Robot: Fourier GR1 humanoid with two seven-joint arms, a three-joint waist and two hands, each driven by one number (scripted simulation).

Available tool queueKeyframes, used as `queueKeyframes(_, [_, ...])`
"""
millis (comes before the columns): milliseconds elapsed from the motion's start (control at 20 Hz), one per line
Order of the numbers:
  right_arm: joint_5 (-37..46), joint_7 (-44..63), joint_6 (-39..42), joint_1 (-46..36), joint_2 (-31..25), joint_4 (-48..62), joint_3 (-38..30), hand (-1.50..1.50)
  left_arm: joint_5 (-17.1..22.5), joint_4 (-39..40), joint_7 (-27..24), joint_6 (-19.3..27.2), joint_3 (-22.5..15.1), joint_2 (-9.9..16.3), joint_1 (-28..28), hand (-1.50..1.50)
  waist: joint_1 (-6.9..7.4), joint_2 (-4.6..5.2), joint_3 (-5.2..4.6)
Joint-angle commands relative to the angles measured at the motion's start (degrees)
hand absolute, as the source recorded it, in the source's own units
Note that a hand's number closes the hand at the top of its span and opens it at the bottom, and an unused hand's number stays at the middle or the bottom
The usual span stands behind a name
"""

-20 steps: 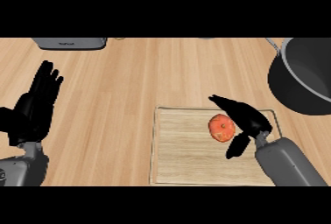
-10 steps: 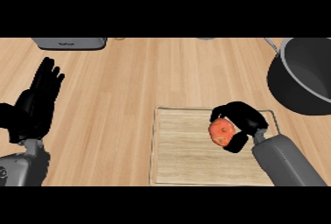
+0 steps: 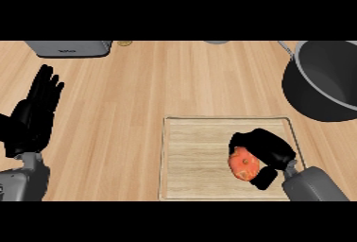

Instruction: Pick the squash from the tray and place it in the pot

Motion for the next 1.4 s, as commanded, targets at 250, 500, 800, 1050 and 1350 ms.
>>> queueKeyframes(250, [1.29,-20.52,-7.83,26.04,-23.14,-24.35,3.19,1.5,0.57,-1.81,-0.71,-0.47,1.96,1.01,3.58,0.0,-1.48,0.34,0.45])
queueKeyframes(500, [-7.9,-24.73,-12.0,37.32,-28.9,-31.74,-8.47,1.5,0.57,-2.66,2.08,0.17,0.96,0.17,0.9,0.0,-0.57,0.7,0.47])
queueKeyframes(800, [-29.22,-23.78,-12.18,41.01,-22.52,-40.03,-22.07,1.5,-0.24,-1.47,-0.99,-0.26,0.98,0.05,2.78,0.0,-2.3,0.53,0.38])
queueKeyframes(1050, [-42.82,-22.11,-11.98,41.72,-20.37,-41.02,-35.58,1.5,-0.62,-1.96,1.85,1.51,0.12,-1.06,-0.25,0.0,-1.3,0.75,0.45])
queueKeyframes(1350, [-51.83,-14.88,-7.14,37.31,-22.14,-36.69,-48.15,1.5,0.83,-1.31,-1.54,-2.26,1.3,0.12,3.11,0.0,0.75,0.97,0.45])
